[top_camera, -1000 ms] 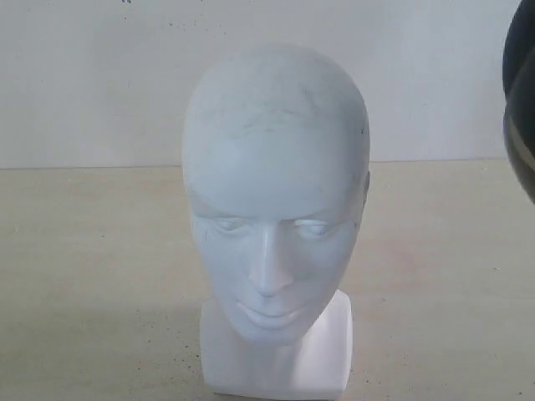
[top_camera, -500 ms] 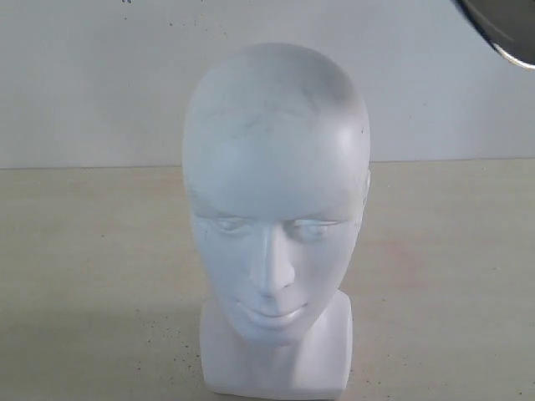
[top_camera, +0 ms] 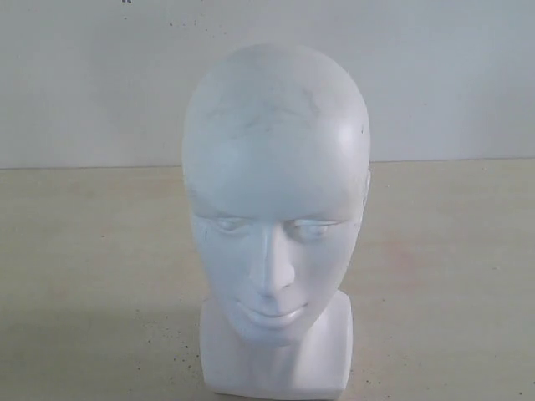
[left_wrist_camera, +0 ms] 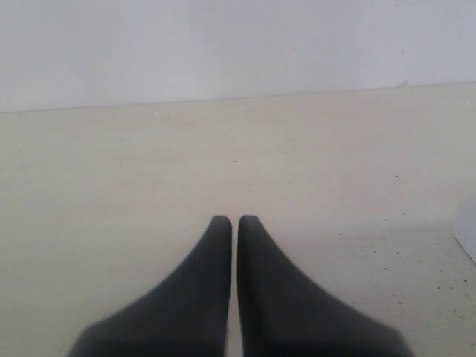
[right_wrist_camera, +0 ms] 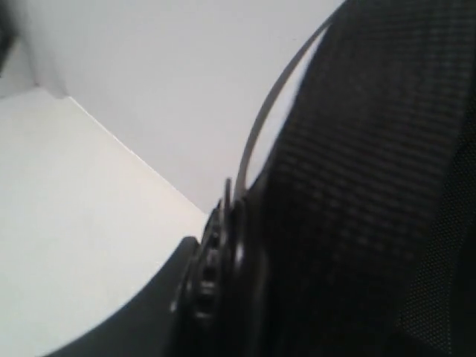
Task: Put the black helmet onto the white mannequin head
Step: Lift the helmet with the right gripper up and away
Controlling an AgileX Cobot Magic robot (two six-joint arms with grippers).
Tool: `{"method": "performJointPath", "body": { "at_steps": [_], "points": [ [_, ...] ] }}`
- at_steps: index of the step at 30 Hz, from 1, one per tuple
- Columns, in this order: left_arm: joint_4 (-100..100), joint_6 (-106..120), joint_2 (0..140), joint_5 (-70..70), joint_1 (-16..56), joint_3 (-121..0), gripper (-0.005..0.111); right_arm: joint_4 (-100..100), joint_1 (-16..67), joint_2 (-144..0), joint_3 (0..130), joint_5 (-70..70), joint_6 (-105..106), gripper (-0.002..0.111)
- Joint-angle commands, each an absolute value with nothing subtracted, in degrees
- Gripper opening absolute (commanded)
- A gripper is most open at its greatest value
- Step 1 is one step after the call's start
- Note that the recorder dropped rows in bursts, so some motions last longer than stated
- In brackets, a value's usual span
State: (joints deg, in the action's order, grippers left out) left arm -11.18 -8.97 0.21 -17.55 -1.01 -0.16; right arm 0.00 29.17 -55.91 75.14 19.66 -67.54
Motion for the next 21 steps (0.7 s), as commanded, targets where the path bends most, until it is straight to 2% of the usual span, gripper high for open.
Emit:
{"method": "performJointPath", "body": {
  "at_steps": [1,9,21],
  "points": [
    [-11.4,-8.9,0.0,-17.6,-0.7,0.0,0.004,-5.2,29.2,-60.6,76.0,46.1,-87.5,0.000],
    [-11.4,-8.9,0.0,-17.6,-0.7,0.0,0.004,-8.1,29.2,-69.8,76.0,70.0,-107.9,0.000],
    [-11.4,-8.9,0.0,-17.6,-0.7,0.0,0.004,-13.1,29.2,-75.4,76.0,70.0,-120.2,0.000]
  ]
}}
